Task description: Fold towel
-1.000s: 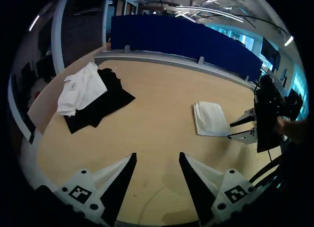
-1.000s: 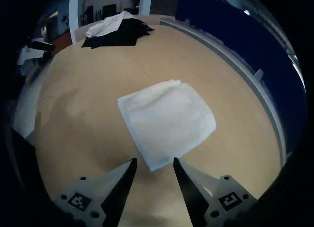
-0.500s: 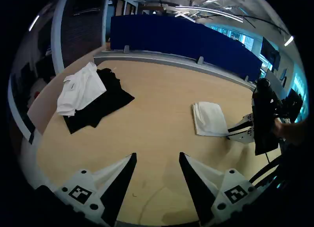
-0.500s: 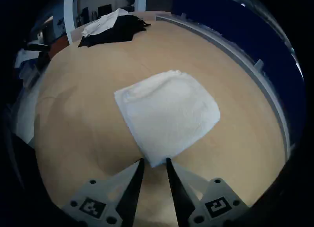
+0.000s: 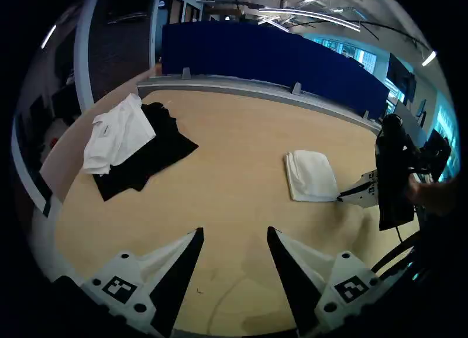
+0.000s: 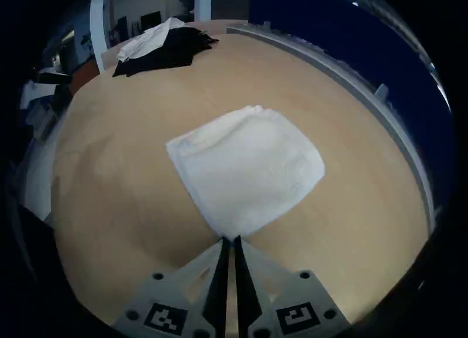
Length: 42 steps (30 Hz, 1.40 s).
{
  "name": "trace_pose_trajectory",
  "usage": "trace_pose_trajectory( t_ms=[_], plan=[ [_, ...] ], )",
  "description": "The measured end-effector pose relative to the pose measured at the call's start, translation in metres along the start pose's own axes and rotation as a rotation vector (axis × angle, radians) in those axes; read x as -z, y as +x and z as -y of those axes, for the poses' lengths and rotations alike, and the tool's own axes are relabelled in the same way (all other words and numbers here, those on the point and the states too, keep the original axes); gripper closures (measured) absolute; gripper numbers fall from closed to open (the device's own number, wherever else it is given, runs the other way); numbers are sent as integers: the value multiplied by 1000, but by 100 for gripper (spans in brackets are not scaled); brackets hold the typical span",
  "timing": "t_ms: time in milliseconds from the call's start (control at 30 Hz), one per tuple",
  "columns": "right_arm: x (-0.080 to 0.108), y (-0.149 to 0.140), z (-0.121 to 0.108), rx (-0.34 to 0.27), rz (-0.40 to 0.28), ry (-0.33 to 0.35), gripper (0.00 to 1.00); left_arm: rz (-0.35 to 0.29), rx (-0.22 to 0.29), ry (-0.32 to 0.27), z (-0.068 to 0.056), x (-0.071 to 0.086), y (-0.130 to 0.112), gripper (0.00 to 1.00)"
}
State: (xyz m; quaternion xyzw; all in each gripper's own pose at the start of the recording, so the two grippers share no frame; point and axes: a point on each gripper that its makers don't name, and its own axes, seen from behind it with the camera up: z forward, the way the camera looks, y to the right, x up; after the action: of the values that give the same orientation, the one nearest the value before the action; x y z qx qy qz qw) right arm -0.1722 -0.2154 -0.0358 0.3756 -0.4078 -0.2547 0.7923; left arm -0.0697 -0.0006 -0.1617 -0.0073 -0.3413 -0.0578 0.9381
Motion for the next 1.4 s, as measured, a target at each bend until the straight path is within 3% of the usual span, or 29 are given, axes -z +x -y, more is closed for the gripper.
trace_pose_trajectory(
  t_ms=[267, 900, 1400],
  plan=[
    [18, 29, -9, 9, -67, -23, 95, -6, -12, -15, -4, 0, 7, 20],
    [103, 132, -36, 61, -253, -102, 95, -60, -71, -59, -22, -5, 42, 21],
    [156, 132, -74, 0, -301, -185, 95, -73, -112, -107, -43, -7, 58, 21]
  ],
)
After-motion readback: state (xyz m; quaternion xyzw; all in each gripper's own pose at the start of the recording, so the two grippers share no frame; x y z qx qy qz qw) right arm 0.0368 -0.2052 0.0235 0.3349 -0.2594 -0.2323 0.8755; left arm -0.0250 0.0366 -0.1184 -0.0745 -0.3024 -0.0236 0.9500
